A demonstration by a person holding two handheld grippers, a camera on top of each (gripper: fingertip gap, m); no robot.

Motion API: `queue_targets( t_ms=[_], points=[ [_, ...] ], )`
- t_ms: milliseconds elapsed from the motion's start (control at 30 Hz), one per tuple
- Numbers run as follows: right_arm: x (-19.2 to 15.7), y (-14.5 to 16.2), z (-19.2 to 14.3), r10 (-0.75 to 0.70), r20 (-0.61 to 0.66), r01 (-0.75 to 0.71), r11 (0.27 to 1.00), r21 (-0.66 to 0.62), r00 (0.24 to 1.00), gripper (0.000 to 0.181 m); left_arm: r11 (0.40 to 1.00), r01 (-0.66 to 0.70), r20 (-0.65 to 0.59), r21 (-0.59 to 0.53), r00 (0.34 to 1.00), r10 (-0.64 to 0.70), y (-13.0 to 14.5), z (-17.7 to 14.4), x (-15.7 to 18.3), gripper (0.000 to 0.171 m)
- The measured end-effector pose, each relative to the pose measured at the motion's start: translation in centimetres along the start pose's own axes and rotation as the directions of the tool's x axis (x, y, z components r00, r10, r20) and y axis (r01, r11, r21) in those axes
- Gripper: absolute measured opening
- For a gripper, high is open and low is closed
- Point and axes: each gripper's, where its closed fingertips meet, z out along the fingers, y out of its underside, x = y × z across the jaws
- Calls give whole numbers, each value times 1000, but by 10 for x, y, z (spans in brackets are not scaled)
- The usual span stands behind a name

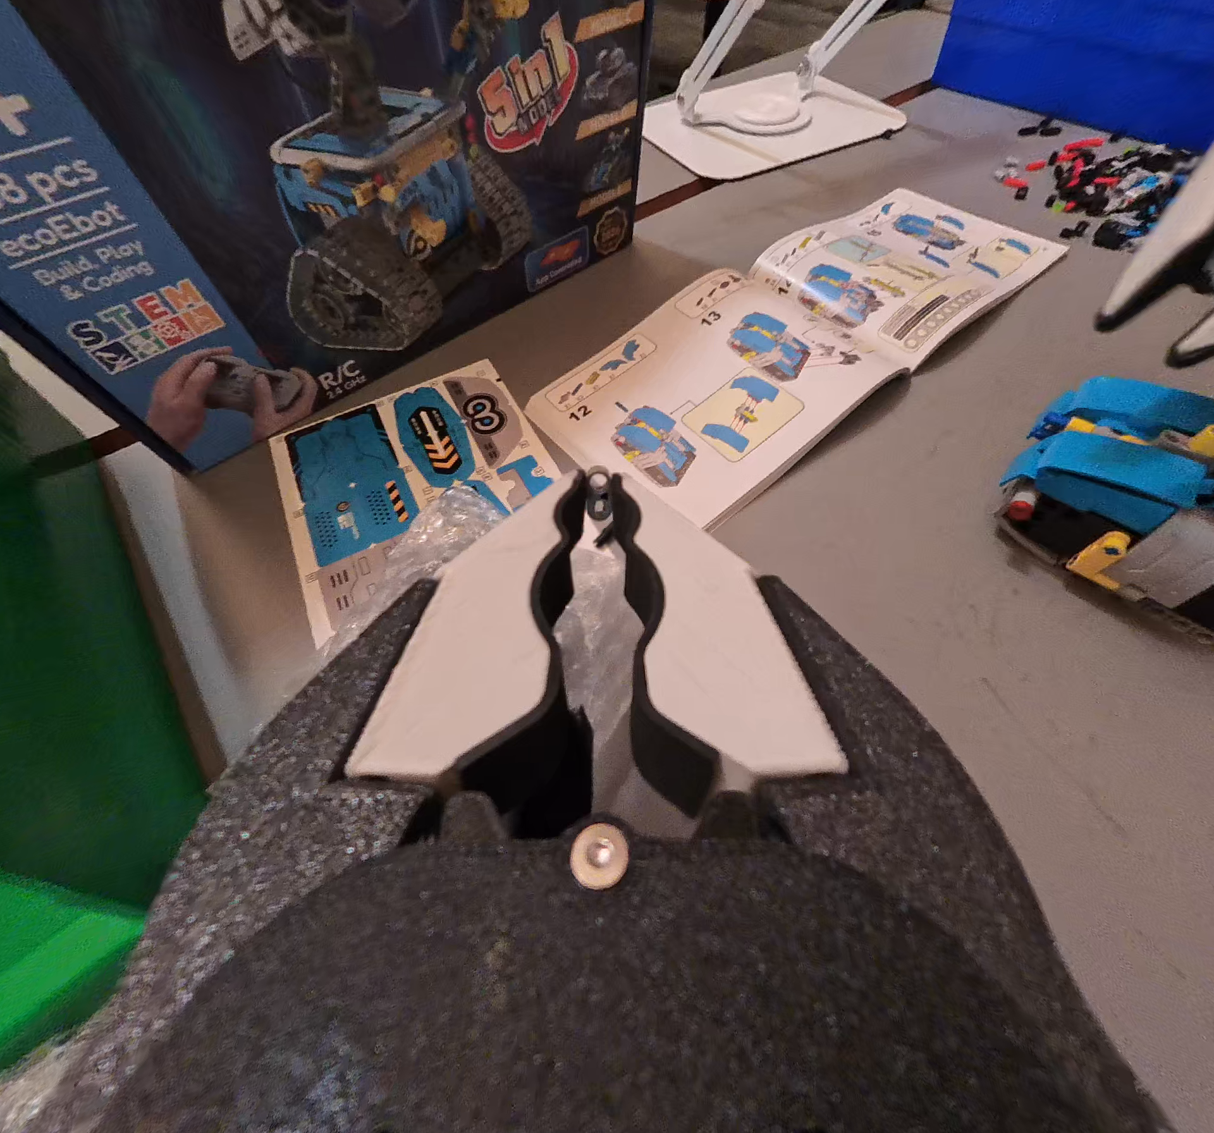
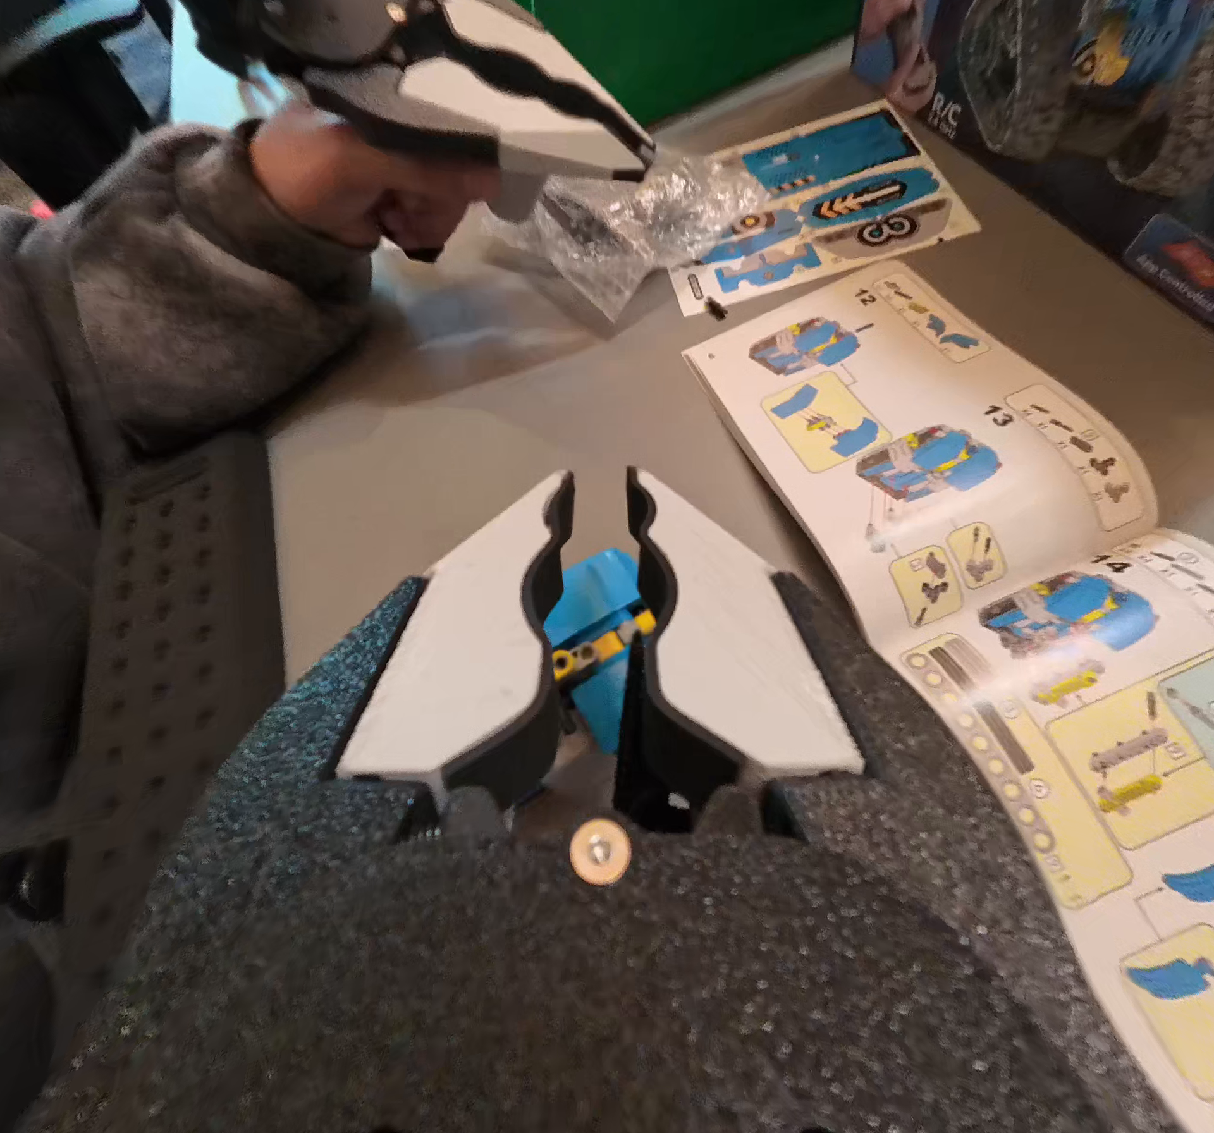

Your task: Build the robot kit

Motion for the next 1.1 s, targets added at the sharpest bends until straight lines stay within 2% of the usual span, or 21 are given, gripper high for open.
queue_targets(
  t_ms=[67, 133, 233, 367, 433, 567, 733, 800, 967, 1033, 1100],
  points=[
    [5, -11, 0, -75, -9, 75, 997, -21, 997, 17, 1000, -7, -11, -6, 1000, 7, 1, 1, 3, 7],
    [15, -32, 8, -222, -32, 219, 972, -81, 975, 16, 1000, -21, 1, -5, 1000, 21, 1, 1, 1, 7],
    [35, -47, 49, -378, 36, 374, 893, -251, 925, 23, 1000, -12, 38, 12, 999, 12, 1, 2, -9, 7],
    [54, -26, 117, -344, 249, 425, 760, -492, 905, 23, 998, 32, 107, 56, 994, -38, -2, -5, -32, 7],
    [50, -24, 138, -310, 315, 437, 732, -523, 897, 22, 993, 70, 137, 92, 987, -82, -6, -12, -46, 7],
    [60, -24, 165, -362, 316, 481, 667, -569, 877, 20, 971, 166, 163, 171, 967, -195, -14, -30, -73, 7],
    [62, -10, 177, -365, 341, 499, 605, -621, 866, 17, 930, 283, 121, 234, 941, -317, -19, -42, -88, 7],
    [64, -11, 180, -396, 330, 513, 596, -618, 857, 8, 926, 296, 106, 236, 939, -327, -20, -43, -87, 7],
    [66, -13, 177, -431, 314, 527, 586, -615, 846, 5, 943, 251, 91, 217, 957, -276, -22, -39, -74, 7],
    [49, -29, 167, -369, 310, 482, 696, -533, 876, 5, 949, 235, 38, 208, 968, -248, -24, -34, -59, 7],
    [25, -55, 146, -309, 308, 417, 815, -401, 900, 5, 953, 226, -70, 201, 974, -216, -29, -29, -32, 7]
  ],
)
